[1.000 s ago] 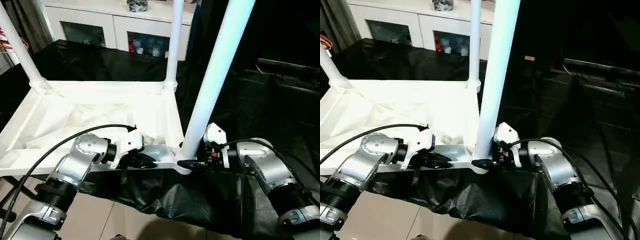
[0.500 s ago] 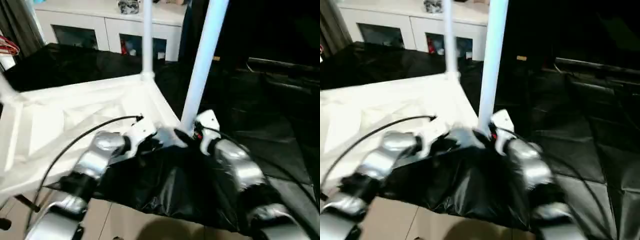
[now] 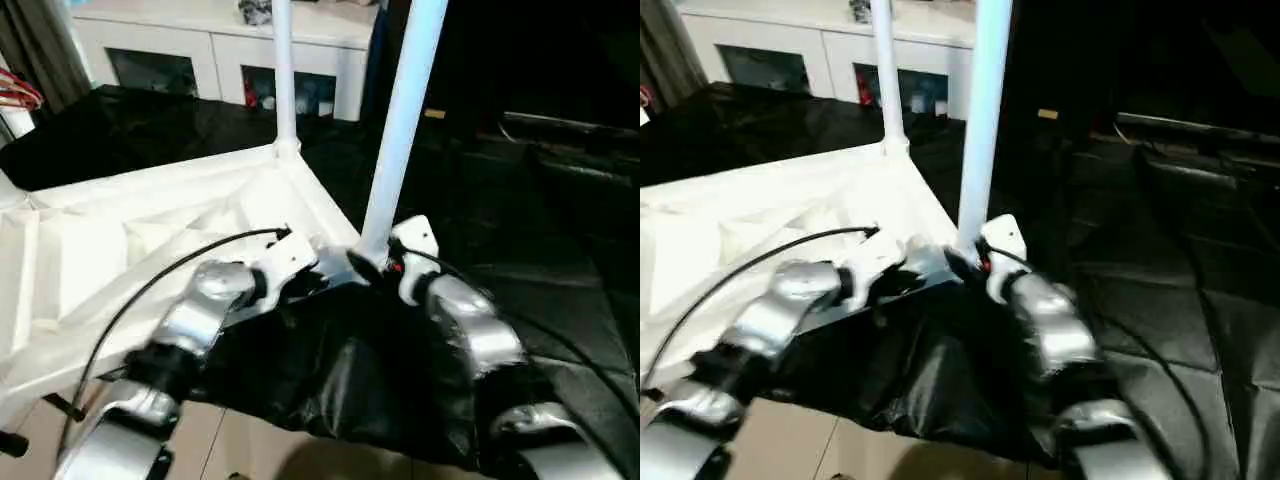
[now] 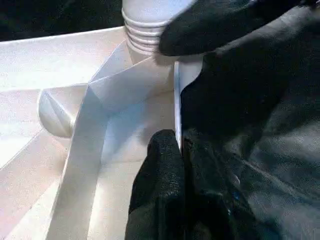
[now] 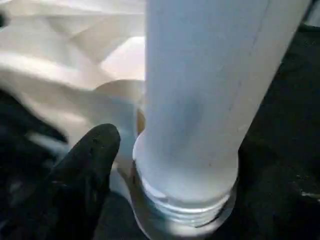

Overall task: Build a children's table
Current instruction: Rotate leg to tighten

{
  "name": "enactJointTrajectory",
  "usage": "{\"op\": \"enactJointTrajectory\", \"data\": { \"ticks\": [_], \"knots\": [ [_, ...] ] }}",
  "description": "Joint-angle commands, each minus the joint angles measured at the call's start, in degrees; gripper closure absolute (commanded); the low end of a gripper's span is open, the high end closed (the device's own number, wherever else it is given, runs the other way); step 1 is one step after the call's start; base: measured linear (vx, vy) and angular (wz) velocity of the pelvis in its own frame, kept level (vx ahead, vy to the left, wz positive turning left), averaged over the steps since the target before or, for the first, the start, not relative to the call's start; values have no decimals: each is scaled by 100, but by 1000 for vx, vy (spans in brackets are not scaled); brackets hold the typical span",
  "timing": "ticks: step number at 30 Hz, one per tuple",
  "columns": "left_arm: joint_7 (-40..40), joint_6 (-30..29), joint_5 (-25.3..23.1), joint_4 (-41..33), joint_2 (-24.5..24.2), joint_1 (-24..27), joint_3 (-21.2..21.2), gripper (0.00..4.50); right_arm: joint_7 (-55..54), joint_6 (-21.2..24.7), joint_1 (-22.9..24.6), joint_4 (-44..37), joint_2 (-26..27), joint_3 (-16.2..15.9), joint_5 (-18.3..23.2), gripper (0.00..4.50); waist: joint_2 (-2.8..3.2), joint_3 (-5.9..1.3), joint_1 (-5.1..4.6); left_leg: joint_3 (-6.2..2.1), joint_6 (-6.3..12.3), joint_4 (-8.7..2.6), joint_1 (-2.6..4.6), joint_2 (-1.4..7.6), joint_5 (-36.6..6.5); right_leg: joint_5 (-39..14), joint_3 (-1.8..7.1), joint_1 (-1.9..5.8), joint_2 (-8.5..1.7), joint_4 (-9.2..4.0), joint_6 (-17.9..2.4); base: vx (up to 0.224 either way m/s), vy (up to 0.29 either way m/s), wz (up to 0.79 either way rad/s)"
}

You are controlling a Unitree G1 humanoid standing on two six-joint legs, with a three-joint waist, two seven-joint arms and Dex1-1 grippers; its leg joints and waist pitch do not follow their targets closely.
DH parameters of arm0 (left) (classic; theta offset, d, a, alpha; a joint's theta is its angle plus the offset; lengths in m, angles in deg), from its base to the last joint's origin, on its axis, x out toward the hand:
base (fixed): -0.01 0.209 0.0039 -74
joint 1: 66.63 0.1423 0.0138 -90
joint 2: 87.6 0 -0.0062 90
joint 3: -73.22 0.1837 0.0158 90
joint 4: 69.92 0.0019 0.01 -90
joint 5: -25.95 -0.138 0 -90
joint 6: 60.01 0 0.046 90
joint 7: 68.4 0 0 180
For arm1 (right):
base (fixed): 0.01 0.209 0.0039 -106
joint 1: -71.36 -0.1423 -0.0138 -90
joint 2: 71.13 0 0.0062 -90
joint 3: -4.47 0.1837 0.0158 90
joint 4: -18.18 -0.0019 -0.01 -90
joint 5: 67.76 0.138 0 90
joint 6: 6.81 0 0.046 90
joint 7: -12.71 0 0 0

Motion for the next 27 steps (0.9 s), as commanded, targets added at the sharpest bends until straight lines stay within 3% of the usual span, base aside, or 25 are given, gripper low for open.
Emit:
{"op": "enactJointTrajectory", "data": {
  "ticks": [1, 9, 13, 16, 22, 26, 27],
  "knots": [
    [480, 337, 358, -304, 1, 47, 57, 450, 1045, -99, 70, -327, -182, -391, 114, 62, 23, -391, 21, -170, 312, -366, 64, 297, -1119, -1380, 382, 305, -563, -485, -964, 0, 0, 0],
    [1313, 484, 564, -363, -348, 90, 108, 450, 2288, 43, 194, -666, -801, -526, 302, 62, 10, -396, 83, -161, 316, -365, 82, 316, -1150, -1524, 372, 282, -551, -484, -997, 0, 0, 0],
    [1630, 453, 647, -442, -449, 107, 134, 450, 2629, 143, 251, -809, -940, -619, 384, 98, 14, -407, 170, -151, 342, -359, 90, 327, -1035, -1350, 378, 276, -559, -459, -1042, 0, 0, 0],
    [1668, 511, 616, -371, -473, 76, 134, 450, 2795, 195, 303, -906, -980, -671, 372, 127, 18, -399, 180, -155, 308, -364, 88, 322, -1079, -1418, 370, 276, -553, -471, -1019, 0, 0, 0],
    [1634, 561, 600, -317, -441, 43, 133, 450, 2877, 272, 390, -1049, -996, -720, 400, 172, 11, -399, 198, -161, 259, -368, 93, 316, -1122, -1621, 370, 277, -565, -497, -928, 0, 0, 0],
    [1087, 516, 420, -203, -271, -40, 86, 450, 2583, 336, 508, -1093, -882, -706, 338, 185, 6, -395, 197, -157, 274, -368, 95, 321, -1092, -1522, 374, 260, -554, -493, -942, 0, 0, 0],
    [678, 409, 310, -111, -108, -112, 45, 450, 1888, 361, 480, -899, -641, -607, 137, 185, -3, -393, 207, -155, 261, -366, 111, 317, -1127, -1585, 373, 258, -561, -510, -934, 0, 0, 0]
  ]
}}
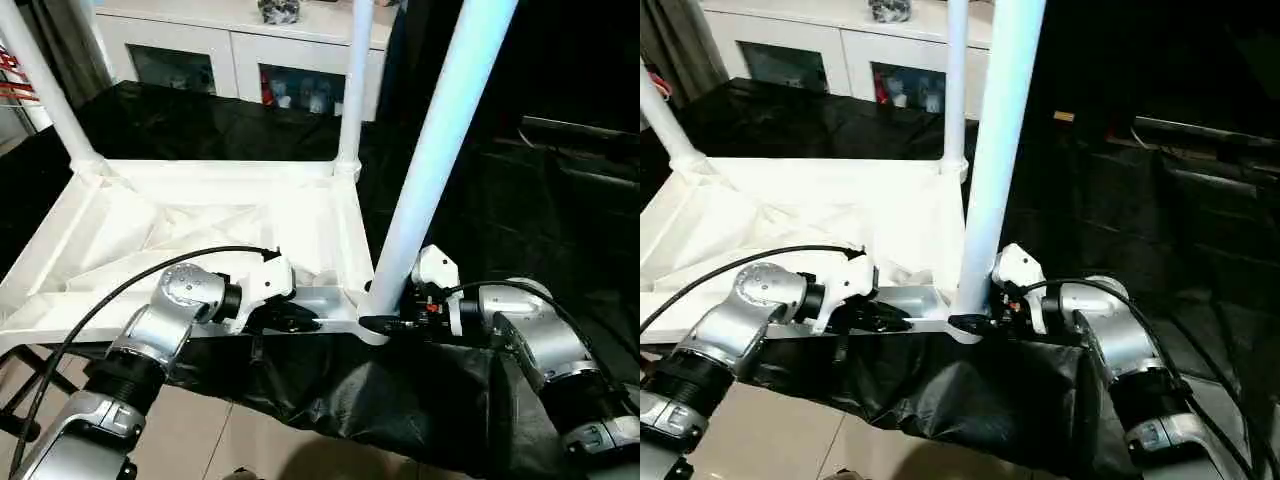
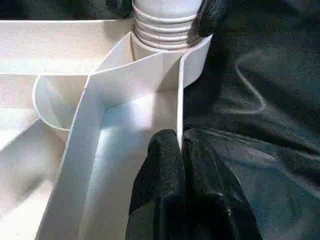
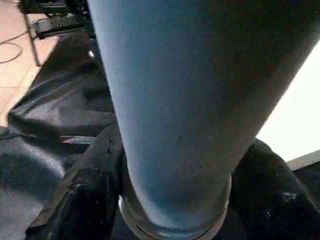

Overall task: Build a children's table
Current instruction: Rotate leg to tighten

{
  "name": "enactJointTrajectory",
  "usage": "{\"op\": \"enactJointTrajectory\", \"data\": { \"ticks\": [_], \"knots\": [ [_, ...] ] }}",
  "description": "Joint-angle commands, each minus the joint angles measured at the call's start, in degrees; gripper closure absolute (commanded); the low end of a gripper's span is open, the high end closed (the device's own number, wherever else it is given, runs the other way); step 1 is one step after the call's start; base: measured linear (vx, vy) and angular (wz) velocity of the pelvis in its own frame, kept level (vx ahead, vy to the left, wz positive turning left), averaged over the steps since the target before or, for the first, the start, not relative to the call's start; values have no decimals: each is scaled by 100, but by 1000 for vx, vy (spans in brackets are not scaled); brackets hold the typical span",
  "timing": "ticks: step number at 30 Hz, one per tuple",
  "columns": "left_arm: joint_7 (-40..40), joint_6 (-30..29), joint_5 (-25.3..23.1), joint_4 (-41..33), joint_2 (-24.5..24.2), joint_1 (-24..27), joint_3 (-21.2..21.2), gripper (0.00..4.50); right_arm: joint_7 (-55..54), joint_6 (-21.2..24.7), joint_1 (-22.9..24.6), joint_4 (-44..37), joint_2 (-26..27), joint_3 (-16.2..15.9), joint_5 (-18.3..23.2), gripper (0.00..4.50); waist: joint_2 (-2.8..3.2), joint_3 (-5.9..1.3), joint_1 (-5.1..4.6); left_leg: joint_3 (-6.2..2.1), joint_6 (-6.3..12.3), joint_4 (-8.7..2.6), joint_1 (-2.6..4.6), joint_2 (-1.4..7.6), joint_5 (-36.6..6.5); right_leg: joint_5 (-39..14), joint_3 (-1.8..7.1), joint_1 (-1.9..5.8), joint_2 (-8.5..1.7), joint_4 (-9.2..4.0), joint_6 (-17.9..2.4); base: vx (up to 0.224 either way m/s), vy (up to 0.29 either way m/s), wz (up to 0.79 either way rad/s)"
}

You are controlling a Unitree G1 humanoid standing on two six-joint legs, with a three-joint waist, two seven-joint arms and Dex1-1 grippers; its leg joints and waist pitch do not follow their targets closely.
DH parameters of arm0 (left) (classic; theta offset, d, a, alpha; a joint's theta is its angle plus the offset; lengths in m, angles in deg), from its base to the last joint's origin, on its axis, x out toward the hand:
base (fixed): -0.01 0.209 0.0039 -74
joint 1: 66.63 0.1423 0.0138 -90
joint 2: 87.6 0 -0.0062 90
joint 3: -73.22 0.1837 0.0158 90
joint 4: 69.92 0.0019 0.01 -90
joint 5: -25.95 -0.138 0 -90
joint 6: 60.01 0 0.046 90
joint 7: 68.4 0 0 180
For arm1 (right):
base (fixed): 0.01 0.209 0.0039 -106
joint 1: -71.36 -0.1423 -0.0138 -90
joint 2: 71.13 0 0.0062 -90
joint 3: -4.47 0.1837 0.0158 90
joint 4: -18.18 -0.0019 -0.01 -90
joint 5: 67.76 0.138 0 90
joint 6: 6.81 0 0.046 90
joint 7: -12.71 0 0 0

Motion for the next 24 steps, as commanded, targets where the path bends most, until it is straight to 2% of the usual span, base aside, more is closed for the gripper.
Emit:
{"op": "enactJointTrajectory", "data": {
  "ticks": [1, 2, 5, 6, 7, 8, 10, 11, 12, 13, 15, 16, 17, 18, 20, 21, 24],
  "knots": [
    [-1020, -42, -75, 96, 376, -312, -167, 450, -873, 49, 67, 180, 462, -116, -264, 187, -16, -368, -58, -165, 195, -390, 110, 309, -1165, -1713, 372, 238, -554, -512, -916, 0, 0, 0],
    [-1196, -113, -135, 128, 456, -347, -165, 450, -1325, 37, 33, 319, 624, -46, -366, 187, -22, -366, -91, -185, 99, -397, 119, 298, -1255, -1969, 358, 245, -571, -533, -859, 0, 0, 0],
    [-1670, -313, -245, 173, 725, -440, -171, 450, -2438, 193, -56, 623, 1109, 169, -466, 188, -20, -359, -153, -201, 27, -405, 126, 290, -1376, -2235, 354, 240, -581, -570, -777, 0, 0, 0],
    [-1670, -313, -245, 173, 725, -440, -171, 450, -2438, 193, -56, 623, 1109, 169, -466, 188, -13, -352, -181, -200, 13, -411, 139, 295, -1435, -2290, 361, 217, -574, -584, -757, 0, 0, 0],
    [-1802, -378, -264, 190, 814, -477, -181, 450, -2724, 217, -77, 687, 1253, 214, -485, 188, -23, -363, -192, -199, 20, -404, 137, 287, -1435, -2276, 365, 236, -582, -582, -739, 0, 0, 0],
    [-2030, -453, -313, 244, 949, -551, -204, 450, -3135, 250, -130, 792, 1468, 250, -536, 188, -1, -360, -212, -195, 38, -405, 128, 291, -1389, -2153, 379, 222, -576, -579, -762, 0, 0, 0],
    [-2587, -610, -412, 394, 1257, -733, -263, 450, -4081, 317, -335, 1113, 1990, 372, -631, 188, 4, -365, -268, -199, -24, -410, 128, 281, -1376, -2050, 374, 213, -568, -557, -834, 0, 0, 0],
    [-2618, -617, -417, 403, 1273, -743, -266, 450, -4131, 319, -347, 1131, 2018, 379, -639, 188, -3, -369, -280, -203, -31, -408, 114, 272, -1351, -2016, 370, 232, -566, -550, -840, 0, 0, 0],
    [-2713, -645, -443, 425, 1355, -779, -255, 450, -4236, 286, -419, 1233, 2177, 424, -599, 188, 6, -377, -267, -199, -5, -399, 133, 276, -1326, -1958, 376, 233, -577, -554, -845, 0, 0, 0],
    [-2789, -662, -474, 430, 1444, -802, -229, 450, -4269, 205, -500, 1312, 2343, 459, -551, 132, 7, -388, -265, -185, 60, -391, 117, 280, -1264, -1766, 392, 242, -585, -543, -886, 0, 0, 0],
    [-2814, -668, -483, 428, 1474, -806, -220, 450, -4283, 173, -526, 1322, 2391, 462, -542, 118, 7, -389, -257, -177, 100, -393, 106, 278, -1190, -1613, 393, 249, -573, -530, -901, 0, 0, 0],
    [-2862, -669, -514, 421, 1505, -801, -197, 450, -4341, 174, -552, 1297, 2450, 513, -505, 110, -19, -402, -248, -167, 158, -390, 99, 279, -1100, -1460, 396, 267, -575, -508, -918, 0, 0, 0],
    [-2845, -637, -516, 413, 1502, -791, -181, 450, -4330, 198, -553, 1285, 2454, 538, -473, 110, -11, -398, -244, -171, 171, -393, 99, 285, -1077, -1437, 397, 267, -579, -500, -926, 0, 0, 0],
    [-2822, -622, -517, 384, 1498, -767, -172, 450, -4360, 196, -553, 1288, 2446, 557, -460, 84, -19, -402, -243, -171, 183, -393, 92, 283, -1051, -1422, 393, 274, -577, -498, -925, 0, 0, 0],
    [-2795, -610, -517, 333, 1470, -725, -187, 450, -4335, 191, -541, 1282, 2427, 638, -400, 75, -4, -390, -247, -169, 177, -397, 101, 287, -1119, -1532, 389, 258, -576, -516, -908, 0, 0, 0],
    [-2792, -611, -521, 324, 1463, -715, -198, 450, -4341, 182, -543, 1291, 2425, 668, -397, 75, -17, -391, -250, -171, 169, -401, 100, 288, -1141, -1578, 388, 264, -579, -518, -898, 0, 0, 0],
    [-2765, -594, -525, 306, 1411, -687, -215, 450, -4255, 168, -542, 1264, 2371, 777, -306, 43, -15, -395, -250, -175, 153, -405, 104, 293, -1152, -1639, 390, 261, -582, -521, -871, 0, 0, 0]
  ]
}}
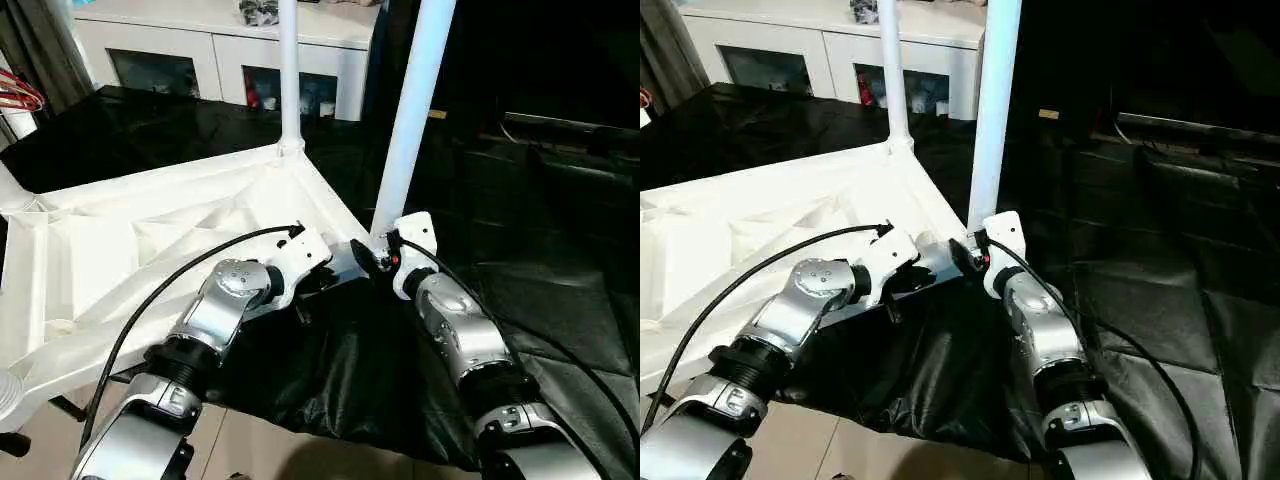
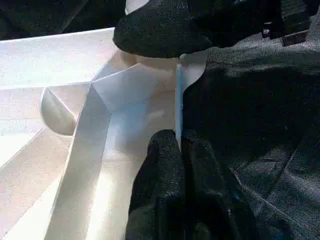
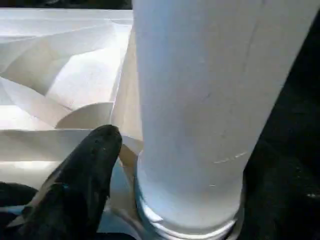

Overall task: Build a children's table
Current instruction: Rotate leg to tighten

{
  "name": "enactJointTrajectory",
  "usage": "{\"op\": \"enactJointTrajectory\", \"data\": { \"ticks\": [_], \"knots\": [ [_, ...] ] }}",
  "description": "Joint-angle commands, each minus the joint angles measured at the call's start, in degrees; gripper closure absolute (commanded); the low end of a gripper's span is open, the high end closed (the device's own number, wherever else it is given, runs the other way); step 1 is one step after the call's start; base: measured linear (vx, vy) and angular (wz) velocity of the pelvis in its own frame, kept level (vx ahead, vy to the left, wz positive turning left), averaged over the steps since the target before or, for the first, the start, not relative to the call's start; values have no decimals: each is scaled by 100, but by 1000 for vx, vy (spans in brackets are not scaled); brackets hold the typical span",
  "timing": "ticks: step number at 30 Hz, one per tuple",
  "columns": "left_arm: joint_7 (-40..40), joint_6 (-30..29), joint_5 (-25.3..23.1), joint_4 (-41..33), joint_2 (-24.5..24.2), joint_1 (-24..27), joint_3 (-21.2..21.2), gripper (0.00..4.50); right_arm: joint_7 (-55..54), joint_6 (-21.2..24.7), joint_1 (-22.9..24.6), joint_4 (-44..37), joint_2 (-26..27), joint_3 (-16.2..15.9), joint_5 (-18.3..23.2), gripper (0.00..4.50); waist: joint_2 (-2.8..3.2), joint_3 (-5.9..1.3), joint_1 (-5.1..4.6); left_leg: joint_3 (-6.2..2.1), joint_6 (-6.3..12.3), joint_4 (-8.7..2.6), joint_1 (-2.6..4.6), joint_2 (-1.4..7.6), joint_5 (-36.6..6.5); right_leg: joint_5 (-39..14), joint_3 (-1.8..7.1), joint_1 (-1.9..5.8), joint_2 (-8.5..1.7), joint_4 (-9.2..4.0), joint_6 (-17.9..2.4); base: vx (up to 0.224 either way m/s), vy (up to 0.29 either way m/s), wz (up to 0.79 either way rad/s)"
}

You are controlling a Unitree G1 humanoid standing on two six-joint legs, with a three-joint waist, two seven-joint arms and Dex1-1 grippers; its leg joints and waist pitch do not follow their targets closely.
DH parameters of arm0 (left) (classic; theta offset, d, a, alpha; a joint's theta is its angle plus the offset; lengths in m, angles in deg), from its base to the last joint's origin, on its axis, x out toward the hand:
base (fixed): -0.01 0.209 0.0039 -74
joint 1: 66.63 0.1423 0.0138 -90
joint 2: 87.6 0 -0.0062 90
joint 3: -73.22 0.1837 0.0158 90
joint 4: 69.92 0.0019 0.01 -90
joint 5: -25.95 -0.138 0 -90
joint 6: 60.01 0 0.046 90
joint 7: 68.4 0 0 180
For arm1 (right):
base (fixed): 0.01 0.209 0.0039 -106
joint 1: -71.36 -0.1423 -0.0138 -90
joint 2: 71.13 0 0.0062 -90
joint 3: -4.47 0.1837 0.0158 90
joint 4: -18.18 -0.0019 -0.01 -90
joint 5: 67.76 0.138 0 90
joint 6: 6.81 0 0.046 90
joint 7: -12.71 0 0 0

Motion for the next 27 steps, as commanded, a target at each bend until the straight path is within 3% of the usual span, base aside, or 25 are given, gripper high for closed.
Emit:
{"op": "enactJointTrajectory", "data": {
  "ticks": [1, 4, 7, 9, 10, 14, 18, 22, 27],
  "knots": [
    [-226, 221, 156, -275, 266, -147, -11, 450, 492, 127, 51, 31, 256, -249, 185, 43, -33, -391, -2, -172, 164, -390, 89, 298, -1143, -1618, 391, 262, -587, -510, -879, 0, 0, 0],
    [0, 335, 189, -355, 50, -42, -30, 450, 852, 220, 111, -216, -173, -67, 351, 10, -35, -397, 10, -168, 222, -383, 72, 295, -1057, -1528, 389, 275, -582, -503, -875, 0, 0, 0],
    [144, 423, 217, -377, -79, 4, -41, 450, 1144, 271, 105, -286, -444, 12, 434, 4, -15, -427, 23, -161, 337, -358, 43, 292, -801, -1012, 390, 295, -568, -439, -984, 0, 0, 0],
    [153, 427, 219, -377, -87, 5, -42, 450, 1165, 272, 103, -288, -461, 17, 437, 4, -23, -426, 18, -156, 350, -353, 39, 287, -791, -993, 387, 292, -567, -441, -1002, 0, 0, 0],
    [457, 543, 298, -427, -272, 56, -45, 450, 2021, 305, 145, -473, -957, -192, 411, 4, -2, -426, 32, -161, 346, -350, 44, 280, -811, -1018, 371, 298, -558, -449, -1022, 0, 0, 0],
    [933, 721, 427, -509, -463, 116, 1, 450, 2648, 246, 121, -535, -1329, -301, 432, 4, -10, -411, 43, -155, 393, -336, 34, 272, -904, -1208, 364, 305, -557, -470, -1003, 0, 0, 0],
    [1609, 821, 672, -724, -668, 237, 53, 450, 3394, 281, 160, -688, -1670, -480, 515, 4, -2, -417, 52, -154, 393, -337, 40, 298, -876, -1205, 365, 296, -552, -456, -1046, 0, 0, 0],
    [1959, 814, 754, -811, -838, 292, 110, 450, 4053, 287, 251, -854, -1917, -700, 567, 4, 15, -423, 125, -140, 423, -332, 62, 324, -861, -1021, 365, 276, -544, -430, -1124, 0, 0, 0],
    [2187, 857, 813, -815, -965, 327, 147, 450, 4689, 267, 378, -1082, -2113, -970, 567, 4, -4, -414, 189, -150, 381, -344, 57, 325, -923, -1222, 362, 282, -555, -438, -1035, 0, 0, 0]
  ]
}}
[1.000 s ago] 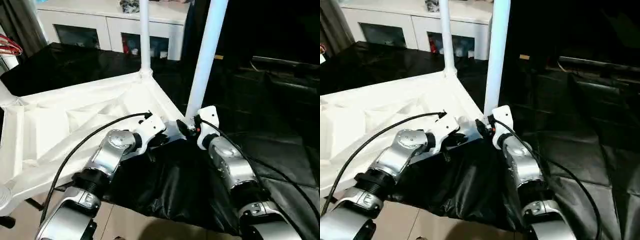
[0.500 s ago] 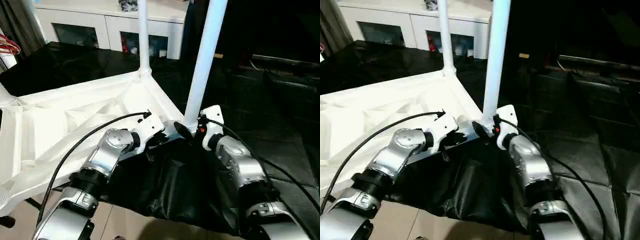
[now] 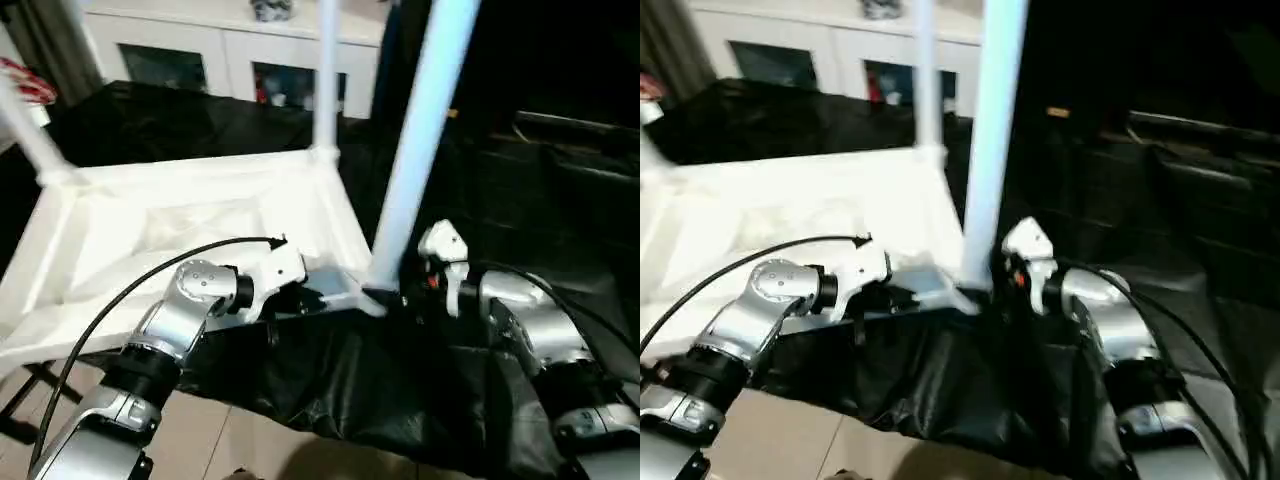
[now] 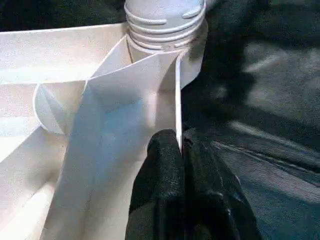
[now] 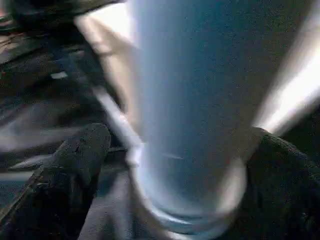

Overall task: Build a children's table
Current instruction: Rotate leg to tighten

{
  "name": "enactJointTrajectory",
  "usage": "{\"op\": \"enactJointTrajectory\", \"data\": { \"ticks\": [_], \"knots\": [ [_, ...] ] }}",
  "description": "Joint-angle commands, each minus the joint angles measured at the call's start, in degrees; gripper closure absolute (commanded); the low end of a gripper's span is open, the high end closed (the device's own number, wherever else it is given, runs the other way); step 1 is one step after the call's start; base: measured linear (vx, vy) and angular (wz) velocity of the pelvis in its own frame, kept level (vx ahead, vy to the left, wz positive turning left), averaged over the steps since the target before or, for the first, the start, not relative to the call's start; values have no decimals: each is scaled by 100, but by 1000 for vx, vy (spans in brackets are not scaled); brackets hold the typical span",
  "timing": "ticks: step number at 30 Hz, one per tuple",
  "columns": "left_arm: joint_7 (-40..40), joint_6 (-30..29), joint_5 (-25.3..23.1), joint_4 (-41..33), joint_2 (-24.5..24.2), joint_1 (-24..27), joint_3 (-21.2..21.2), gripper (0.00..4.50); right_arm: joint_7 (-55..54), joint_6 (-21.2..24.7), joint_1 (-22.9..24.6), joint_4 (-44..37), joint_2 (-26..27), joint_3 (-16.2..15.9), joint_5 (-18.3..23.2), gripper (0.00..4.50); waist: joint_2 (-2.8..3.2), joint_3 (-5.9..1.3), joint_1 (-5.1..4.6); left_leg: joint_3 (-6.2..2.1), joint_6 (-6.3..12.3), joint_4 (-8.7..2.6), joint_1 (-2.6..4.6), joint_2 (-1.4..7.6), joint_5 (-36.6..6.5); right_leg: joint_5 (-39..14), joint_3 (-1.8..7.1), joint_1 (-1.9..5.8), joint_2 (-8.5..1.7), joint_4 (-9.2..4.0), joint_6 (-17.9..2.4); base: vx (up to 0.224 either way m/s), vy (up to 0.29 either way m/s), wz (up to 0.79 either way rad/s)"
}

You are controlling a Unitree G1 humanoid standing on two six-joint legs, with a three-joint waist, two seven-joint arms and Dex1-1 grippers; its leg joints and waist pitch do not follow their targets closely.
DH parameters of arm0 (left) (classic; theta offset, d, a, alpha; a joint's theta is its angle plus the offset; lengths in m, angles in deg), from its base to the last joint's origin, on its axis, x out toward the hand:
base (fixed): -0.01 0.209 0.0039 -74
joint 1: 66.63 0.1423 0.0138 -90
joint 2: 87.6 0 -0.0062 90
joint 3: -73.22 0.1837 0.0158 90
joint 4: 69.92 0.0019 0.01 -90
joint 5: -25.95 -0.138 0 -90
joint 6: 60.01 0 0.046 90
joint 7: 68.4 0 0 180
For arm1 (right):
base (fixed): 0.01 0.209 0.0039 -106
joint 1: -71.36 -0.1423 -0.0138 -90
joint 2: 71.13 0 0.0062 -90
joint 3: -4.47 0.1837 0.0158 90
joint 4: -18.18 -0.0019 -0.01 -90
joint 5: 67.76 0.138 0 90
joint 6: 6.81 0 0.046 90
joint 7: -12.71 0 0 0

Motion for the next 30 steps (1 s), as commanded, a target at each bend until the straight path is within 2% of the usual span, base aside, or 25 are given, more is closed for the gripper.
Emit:
{"op": "enactJointTrajectory", "data": {
  "ticks": [1, 5, 7, 12, 13, 14, 18, 24, 27, 29, 30],
  "knots": [
    [128, 234, 246, -259, 11, -71, -30, 450, 244, -56, 30, -116, -90, -110, -28, 4, -25, -422, -2, -147, 357, -344, 95, 310, -951, -1314, 366, 308, -555, -458, -1015, 0, 0, 0],
    [203, 231, 251, -270, -16, -68, -55, 450, 311, -117, -5, -86, -78, -151, -59, 21, -25, -426, -4, -152, 329, -344, 91, 305, -924, -1396, 367, 309, -558, -465, -973, 0, 0, 0],
    [213, 225, 257, -270, -18, -72, -55, 450, 314, -128, -21, -91, -65, -138, -29, 49, -32, -429, -6, -152, 338, -343, 92, 306, -893, -1322, 366, 307, -550, -453, -992, 0, 0, 0],
    [242, 219, 279, -259, -27, -87, -44, 450, 443, -101, -32, -117, -104, -168, 52, 74, -32, -432, 1, -146, 355, -335, 87, 301, -870, -1317, 365, 312, -550, -455, -984, 0, 0, 0],
    [242, 226, 277, -250, -30, -91, -44, 450, 465, -111, -34, -106, -113, -180, 50, 97, -30, -431, 2, -151, 358, -338, 86, 303, -867, -1317, 362, 311, -551, -453, -982, 0, 0, 0],
    [243, 227, 275, -248, -30, -93, -46, 450, 477, -121, -31, -94, -118, -187, 45, 97, -35, -431, 0, -148, 357, -337, 89, 302, -875, -1326, 363, 308, -549, -456, -977, 0, 0, 0],
    [242, 226, 272, -249, -31, -79, -45, 450, 466, -170, 21, -98, -105, -238, -7, 140, -35, -429, 6, -149, 351, -338, 91, 303, -878, -1379, 361, 308, -551, -458, -961, 0, 0, 0],
    [86, 242, 208, -164, 16, -93, -61, 450, 397, -233, 166, -139, -36, -325, -68, 174, -40, -432, 13, -147, 358, -333, 88, 301, -864, -1349, 365, 310, -556, -456, -962, 0, 0, 0],
    [-272, 223, 78, -15, 136, -169, -83, 450, 116, -244, 354, -176, 144, -376, -126, 180, -39, -427, 10, -148, 364, -339, 89, 303, -873, -1381, 366, 300, -550, -466, -932, 0, 0, 0],
    [-928, 90, -91, 209, 406, -338, -148, 450, -864, -209, 395, 75, 557, -314, -376, 181, -37, -396, -14, -158, 236, -358, 123, 292, -1062, -1760, 355, 272, -556, -522, -866, 0, 0, 0],
    [-928, 90, -91, 209, 406, -338, -148, 450, -864, -209, 395, 75, 557, -314, -376, 181, -43, -382, -34, -164, 196, -368, 127, 285, -1149, -1931, 349, 272, -559, -542, -829, 0, 0, 0]
  ]
}}
